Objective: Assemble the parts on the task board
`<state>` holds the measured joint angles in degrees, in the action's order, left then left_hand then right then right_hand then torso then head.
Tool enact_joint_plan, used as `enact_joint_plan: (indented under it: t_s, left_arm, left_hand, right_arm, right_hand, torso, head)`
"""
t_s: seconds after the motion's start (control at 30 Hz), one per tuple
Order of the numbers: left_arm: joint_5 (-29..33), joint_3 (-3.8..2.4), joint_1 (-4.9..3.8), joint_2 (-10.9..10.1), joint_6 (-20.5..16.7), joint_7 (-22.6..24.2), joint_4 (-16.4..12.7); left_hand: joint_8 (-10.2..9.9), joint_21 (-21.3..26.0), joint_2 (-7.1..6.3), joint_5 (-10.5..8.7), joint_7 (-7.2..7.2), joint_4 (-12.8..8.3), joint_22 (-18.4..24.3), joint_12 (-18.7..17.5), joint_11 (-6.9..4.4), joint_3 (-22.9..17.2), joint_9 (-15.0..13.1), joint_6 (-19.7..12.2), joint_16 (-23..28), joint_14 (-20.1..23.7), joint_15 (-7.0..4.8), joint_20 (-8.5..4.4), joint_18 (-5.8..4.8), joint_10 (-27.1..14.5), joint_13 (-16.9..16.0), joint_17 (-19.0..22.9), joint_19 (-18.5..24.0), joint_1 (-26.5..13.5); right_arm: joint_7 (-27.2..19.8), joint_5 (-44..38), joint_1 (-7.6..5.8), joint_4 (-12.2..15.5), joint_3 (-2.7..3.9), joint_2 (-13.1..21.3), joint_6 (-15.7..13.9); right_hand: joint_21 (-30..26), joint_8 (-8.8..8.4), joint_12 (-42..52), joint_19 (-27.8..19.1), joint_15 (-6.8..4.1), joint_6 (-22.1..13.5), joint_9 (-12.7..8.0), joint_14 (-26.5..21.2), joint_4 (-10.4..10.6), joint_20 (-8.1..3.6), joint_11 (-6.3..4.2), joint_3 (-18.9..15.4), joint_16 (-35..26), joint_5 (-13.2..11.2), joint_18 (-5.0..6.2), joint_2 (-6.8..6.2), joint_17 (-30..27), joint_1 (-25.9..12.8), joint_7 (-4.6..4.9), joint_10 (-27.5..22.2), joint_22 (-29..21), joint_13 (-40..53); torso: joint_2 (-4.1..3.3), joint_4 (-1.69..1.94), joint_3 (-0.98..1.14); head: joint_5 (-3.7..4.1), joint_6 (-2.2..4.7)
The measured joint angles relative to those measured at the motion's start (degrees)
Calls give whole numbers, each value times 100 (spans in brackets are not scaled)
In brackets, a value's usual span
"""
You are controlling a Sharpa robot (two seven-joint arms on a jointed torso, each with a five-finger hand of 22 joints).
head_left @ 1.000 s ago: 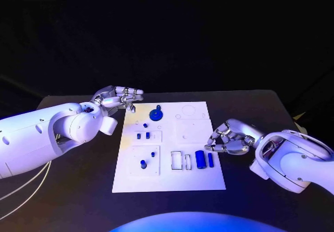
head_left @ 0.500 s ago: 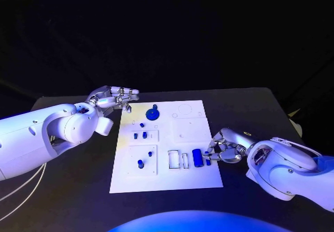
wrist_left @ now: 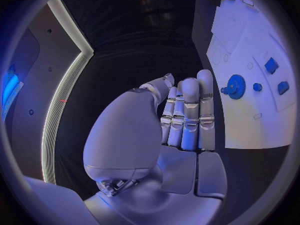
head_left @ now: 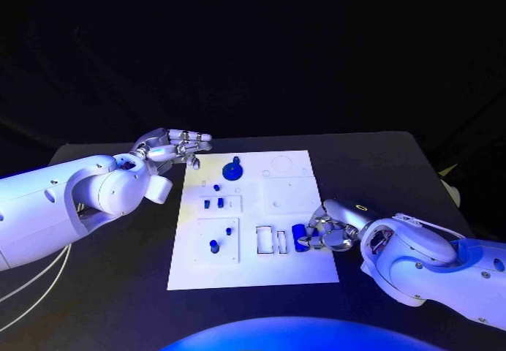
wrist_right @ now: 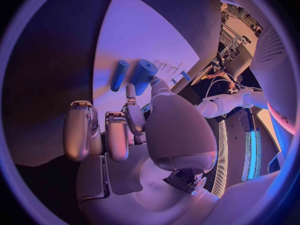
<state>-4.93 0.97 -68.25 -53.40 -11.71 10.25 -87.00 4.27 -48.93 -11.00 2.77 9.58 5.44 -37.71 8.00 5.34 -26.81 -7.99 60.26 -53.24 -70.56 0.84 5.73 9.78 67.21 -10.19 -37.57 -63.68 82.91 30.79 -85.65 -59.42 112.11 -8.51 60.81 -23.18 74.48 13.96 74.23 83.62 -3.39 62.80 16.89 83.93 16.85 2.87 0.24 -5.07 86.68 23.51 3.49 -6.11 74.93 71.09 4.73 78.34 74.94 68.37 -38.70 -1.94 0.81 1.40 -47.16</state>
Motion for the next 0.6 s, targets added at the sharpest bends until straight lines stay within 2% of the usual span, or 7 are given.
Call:
enact_joint_plan:
  t_s: [0.4,0.6]
  left_arm:
    - [1,0,1,-22,18,-9,-10]
    - [1,0,1,-35,39,-24,-18]
  left_hand:
    - [0,24,0,0,0,16,8,0,21,16,6,0,33,20,20,0,-1,-21,1,39,0,0]
    - [0,24,23,0,0,16,8,0,21,16,6,0,33,20,20,0,-1,-21,1,38,0,-23]
  right_arm:
    - [58,-37,31,-202,2,-227,15]
    - [73,-48,69,-329,8,-345,25]
  right_hand:
    - [-29,22,0,0,0,-20,78,0,0,0,-9,-113,0,22,0,22,-1,-113,-20,-9,-1,-3]
    - [-60,45,-4,0,0,-32,121,0,-3,0,-9,-189,0,-68,0,36,-1,-127,-32,-9,-1,7]
  torso:
    - [-1,-4,-1]
    - [-1,-3,-1]
  head:
    - [-58,-13]
    - [-65,-16]
